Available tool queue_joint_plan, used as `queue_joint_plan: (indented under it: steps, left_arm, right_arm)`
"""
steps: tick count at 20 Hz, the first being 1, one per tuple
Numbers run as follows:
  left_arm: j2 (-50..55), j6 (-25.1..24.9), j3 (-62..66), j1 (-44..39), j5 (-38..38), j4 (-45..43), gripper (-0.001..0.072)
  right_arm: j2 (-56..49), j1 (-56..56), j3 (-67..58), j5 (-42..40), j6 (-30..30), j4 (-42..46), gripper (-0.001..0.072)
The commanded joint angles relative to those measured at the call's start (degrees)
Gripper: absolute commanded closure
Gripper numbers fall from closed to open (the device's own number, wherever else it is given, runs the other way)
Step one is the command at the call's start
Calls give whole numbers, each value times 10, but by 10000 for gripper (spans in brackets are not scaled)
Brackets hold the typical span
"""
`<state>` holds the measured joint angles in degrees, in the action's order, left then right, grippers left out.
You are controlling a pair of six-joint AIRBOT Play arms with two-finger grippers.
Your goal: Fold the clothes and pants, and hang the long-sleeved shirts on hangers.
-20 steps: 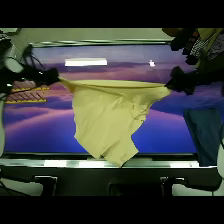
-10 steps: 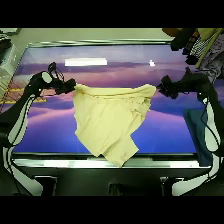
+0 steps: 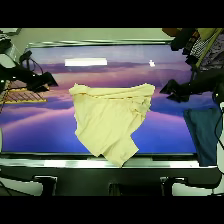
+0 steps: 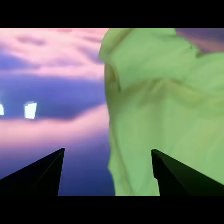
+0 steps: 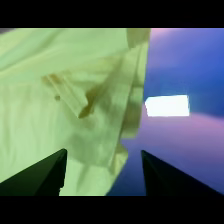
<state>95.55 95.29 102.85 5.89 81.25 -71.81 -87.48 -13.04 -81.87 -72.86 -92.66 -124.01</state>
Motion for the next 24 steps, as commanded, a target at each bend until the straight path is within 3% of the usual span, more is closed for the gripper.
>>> queue_joint_plan:
  steps: [1, 7, 13, 16, 17, 18, 24]
  left_arm:
    - [-96, -11, -86, 49, 70, 2, 92]
    - [-323, -40, -421, 75, 35, 52, 92]
    - [-513, -29, -623, 75, 12, 144, 92]
    - [-565, -12, -683, 75, 11, 174, 91]
    - [-573, -7, -701, 75, 11, 183, 91]
    - [-577, -7, -718, 75, 9, 195, 91]
    - [-577, -8, -838, 25, -134, 340, 91]
  right_arm:
    - [4, -29, 97, -41, -26, -42, 156]
    - [-65, -3, 165, 28, -91, -232, 151]
    - [-110, 52, 165, 135, -89, -235, 186]
    - [-110, 66, 165, 176, -87, -233, 372]
    - [-110, 66, 165, 180, -87, -234, 566]
    - [-108, 64, 165, 179, -84, -234, 685]
    - [-41, 64, 165, 136, -70, -220, 686]
